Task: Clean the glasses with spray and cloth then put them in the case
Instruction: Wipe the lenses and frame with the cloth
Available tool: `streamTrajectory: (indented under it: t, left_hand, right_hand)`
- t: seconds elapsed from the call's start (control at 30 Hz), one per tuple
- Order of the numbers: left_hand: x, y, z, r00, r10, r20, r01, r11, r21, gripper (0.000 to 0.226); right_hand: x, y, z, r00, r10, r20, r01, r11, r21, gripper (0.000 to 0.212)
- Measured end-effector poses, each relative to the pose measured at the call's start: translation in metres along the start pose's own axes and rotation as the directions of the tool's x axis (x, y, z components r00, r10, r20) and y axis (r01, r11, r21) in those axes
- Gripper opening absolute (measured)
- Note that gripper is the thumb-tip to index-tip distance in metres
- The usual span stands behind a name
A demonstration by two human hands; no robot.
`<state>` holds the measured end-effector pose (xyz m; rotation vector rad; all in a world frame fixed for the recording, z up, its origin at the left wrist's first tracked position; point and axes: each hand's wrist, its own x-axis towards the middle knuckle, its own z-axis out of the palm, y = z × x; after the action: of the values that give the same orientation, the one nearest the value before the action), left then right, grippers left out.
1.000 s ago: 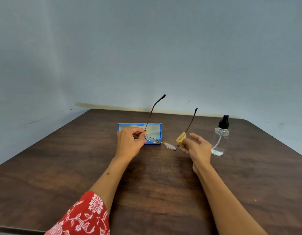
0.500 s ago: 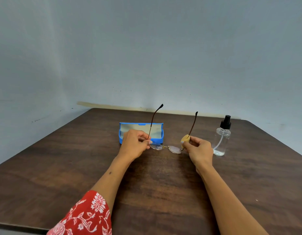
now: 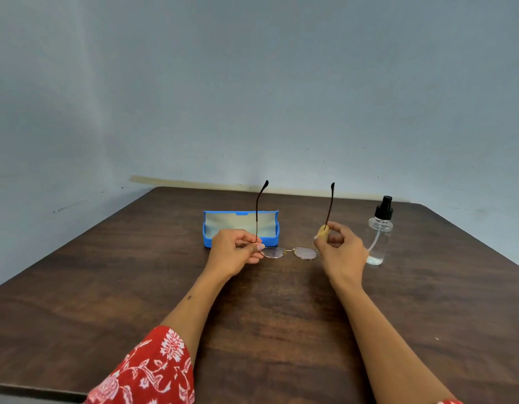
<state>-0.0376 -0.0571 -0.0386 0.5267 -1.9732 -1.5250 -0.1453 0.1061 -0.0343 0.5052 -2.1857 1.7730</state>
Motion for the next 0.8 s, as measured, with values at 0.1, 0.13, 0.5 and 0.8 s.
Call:
streamTrajectory:
  t: [0.1, 0.13, 0.5, 0.8]
  left_hand:
    - [-0.003, -0.001, 0.001, 0.999, -0.033, 0.038, 0.036, 0.998, -0.058, 0.01]
    - [-0.004, -0.001, 0.001, 0.998, -0.038, 0.046, 0.04, 0.997, -0.06, 0.011]
    - [-0.007, -0.006, 0.004, 0.999, 0.039, 0.009, -0.039, 0.999, 0.037, 0.012]
    - [-0.005, -0.007, 0.002, 1.0, 0.005, -0.017, -0.005, 1.0, -0.01, 0.017]
  right_hand:
    - [0.001, 0.002, 0.0, 1.0, 0.015, -0.011, -0.016, 1.0, -0.011, 0.032]
    - [0.001, 0.002, 0.0, 1.0, 0.016, -0.013, -0.016, 1.0, -0.012, 0.032]
    - [0.0, -0.007, 0.0, 0.99, -0.075, -0.117, 0.088, 0.991, 0.104, 0.04]
    - [-0.001, 0.002, 0.004, 1.0, -0.023, -0.01, 0.022, 0.999, -0.028, 0.034]
